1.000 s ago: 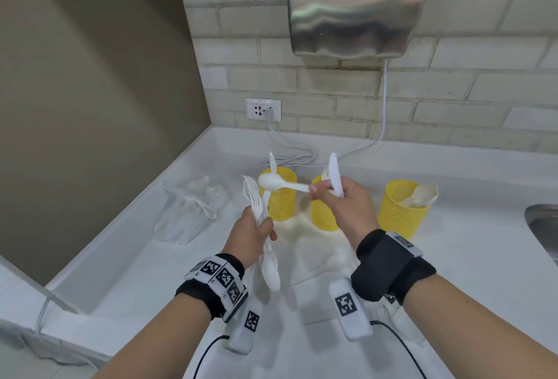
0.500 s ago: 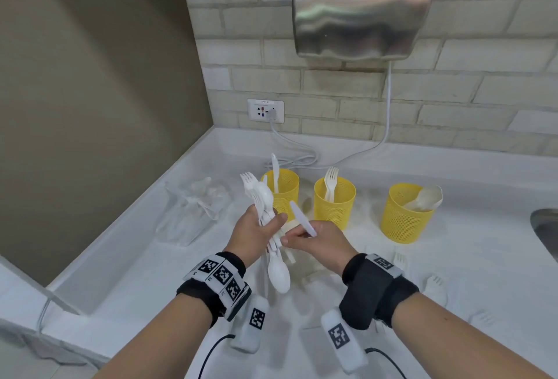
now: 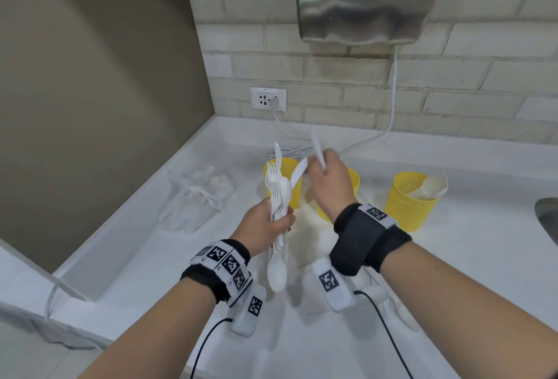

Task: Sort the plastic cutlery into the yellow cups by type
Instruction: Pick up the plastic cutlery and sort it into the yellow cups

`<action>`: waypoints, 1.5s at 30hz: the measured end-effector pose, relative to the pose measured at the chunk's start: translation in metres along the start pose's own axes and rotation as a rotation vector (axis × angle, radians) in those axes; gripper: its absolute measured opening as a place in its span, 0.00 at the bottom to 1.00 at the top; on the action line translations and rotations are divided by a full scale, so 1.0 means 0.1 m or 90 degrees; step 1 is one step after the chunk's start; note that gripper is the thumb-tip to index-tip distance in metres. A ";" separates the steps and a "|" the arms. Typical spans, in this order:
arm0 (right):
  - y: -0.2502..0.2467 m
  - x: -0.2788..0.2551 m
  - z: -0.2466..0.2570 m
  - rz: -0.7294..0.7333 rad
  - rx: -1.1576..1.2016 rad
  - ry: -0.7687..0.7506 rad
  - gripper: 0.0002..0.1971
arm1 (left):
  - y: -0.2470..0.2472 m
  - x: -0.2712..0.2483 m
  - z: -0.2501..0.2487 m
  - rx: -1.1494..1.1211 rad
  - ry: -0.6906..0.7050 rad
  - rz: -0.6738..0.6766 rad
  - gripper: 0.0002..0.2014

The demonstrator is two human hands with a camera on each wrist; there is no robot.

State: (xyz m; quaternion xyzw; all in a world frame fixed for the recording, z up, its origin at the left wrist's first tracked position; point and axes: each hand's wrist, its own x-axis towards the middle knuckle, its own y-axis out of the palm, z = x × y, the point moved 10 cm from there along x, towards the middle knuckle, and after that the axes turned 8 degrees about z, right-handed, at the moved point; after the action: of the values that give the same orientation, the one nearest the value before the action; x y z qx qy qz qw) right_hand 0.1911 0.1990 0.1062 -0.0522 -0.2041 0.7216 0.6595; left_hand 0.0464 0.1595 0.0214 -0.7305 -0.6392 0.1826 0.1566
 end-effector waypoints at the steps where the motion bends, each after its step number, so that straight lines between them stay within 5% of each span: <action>1: -0.11 0.00 0.07 -0.042 0.030 -0.025 0.08 | -0.02 0.00 0.00 0.000 0.001 0.004 0.03; 10: -0.59 -0.20 0.21 -0.161 0.169 -0.138 0.09 | -0.29 0.05 0.02 -0.036 0.001 -0.073 0.07; 14: -0.27 -0.19 -0.15 -0.013 0.068 -0.025 0.07 | -0.34 0.09 -0.04 -0.107 0.022 -0.098 0.09; 17: 0.16 -0.38 -0.61 0.218 -0.029 0.117 0.08 | -0.33 0.08 -0.12 -0.164 0.043 -0.117 0.08; 20: 0.50 -0.71 -0.75 0.407 0.026 0.186 0.13 | -0.26 0.07 -0.16 -0.212 0.044 -0.121 0.07; 25: 0.50 -0.79 -0.69 0.401 0.061 0.179 0.01 | -0.16 0.07 -0.21 -0.233 0.054 -0.105 0.08; 29: 0.50 -0.81 -0.72 0.409 0.054 0.192 0.12 | -0.16 0.09 -0.22 -0.211 0.058 -0.111 0.11; 38: 0.69 -1.01 -0.87 0.521 0.147 0.292 0.06 | -0.16 0.06 -0.19 -0.256 0.059 -0.116 0.14; 42: 0.77 -1.10 -0.87 0.572 0.344 0.352 0.21 | -0.20 0.04 -0.15 -0.261 0.040 -0.127 0.17; 45: 0.77 -1.12 -0.79 0.589 0.319 0.318 0.23 | -0.21 0.02 -0.12 -0.295 0.023 -0.123 0.19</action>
State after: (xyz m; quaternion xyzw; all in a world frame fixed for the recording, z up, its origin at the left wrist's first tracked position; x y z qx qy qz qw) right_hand 0.1610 0.1040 -0.0158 -0.1472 0.1785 0.9268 0.2957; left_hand 0.0340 0.1643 0.0417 -0.6854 -0.7281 0.0018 0.0131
